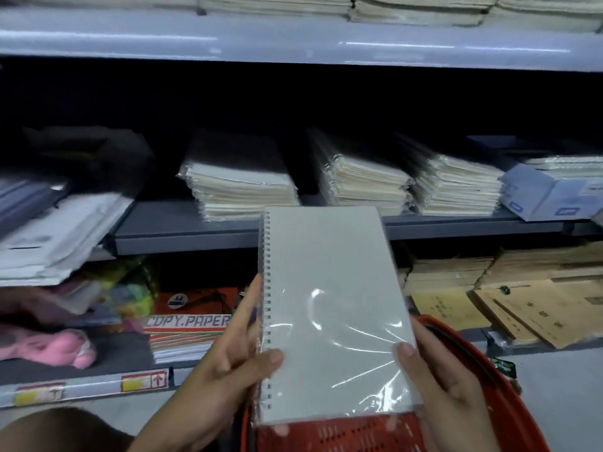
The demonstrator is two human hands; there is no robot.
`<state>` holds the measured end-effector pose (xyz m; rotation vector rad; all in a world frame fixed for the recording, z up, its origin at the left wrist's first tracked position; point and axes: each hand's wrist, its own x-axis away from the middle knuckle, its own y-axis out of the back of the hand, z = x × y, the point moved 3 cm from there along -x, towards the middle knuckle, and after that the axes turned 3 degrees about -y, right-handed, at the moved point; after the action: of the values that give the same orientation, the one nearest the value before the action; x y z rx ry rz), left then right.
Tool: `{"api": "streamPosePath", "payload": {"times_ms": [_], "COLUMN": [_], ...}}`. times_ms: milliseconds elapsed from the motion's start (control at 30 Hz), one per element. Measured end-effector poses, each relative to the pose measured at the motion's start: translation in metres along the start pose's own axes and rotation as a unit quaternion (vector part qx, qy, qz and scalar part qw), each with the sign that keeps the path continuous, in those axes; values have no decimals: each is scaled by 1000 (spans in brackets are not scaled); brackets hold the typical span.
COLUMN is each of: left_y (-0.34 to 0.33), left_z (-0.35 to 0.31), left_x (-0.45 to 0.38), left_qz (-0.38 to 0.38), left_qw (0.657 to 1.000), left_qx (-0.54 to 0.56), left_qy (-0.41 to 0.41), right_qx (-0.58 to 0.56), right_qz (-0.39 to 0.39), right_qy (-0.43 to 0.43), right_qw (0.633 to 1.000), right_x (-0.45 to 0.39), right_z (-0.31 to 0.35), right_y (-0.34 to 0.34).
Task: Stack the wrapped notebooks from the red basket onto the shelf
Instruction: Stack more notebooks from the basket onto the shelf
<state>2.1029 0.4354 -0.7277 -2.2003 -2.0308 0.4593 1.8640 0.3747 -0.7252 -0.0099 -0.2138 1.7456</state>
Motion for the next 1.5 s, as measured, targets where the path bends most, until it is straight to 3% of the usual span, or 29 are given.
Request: {"api": "streamPosePath", "payload": {"times_ms": [233,400,700,833,967,1100,1267,1500], "left_y": [46,76,117,123,111,98,113,139], "left_z": [-47,-96,-136,-133,-117,-93,-97,-105], "left_x": [-26,-56,-99,-99,-60,-52,-71,-115], "left_qz": [-87,-214,-415,-445,-468,-453,-469,-463], "left_qw": [994,973,901,881,847,834,783,789], "left_qx": [4,0,-51,-85,-192,-229,-326,-345], "left_qy": [-67,-88,-112,-137,-161,-216,-244,-210], "right_qx": [-49,-83,-72,-29,66,44,25,10], "right_qz": [91,119,87,110,121,65,55,19], "right_qy": [33,39,-53,-27,18,75,105,95], "right_qw": [994,989,992,993,990,994,993,995], "right_x": [-49,-106,-175,-176,-151,-151,-168,-206], "right_z": [33,59,68,74,62,43,44,51], "right_y": [-64,-117,-181,-178,-149,-141,-154,-175]}}
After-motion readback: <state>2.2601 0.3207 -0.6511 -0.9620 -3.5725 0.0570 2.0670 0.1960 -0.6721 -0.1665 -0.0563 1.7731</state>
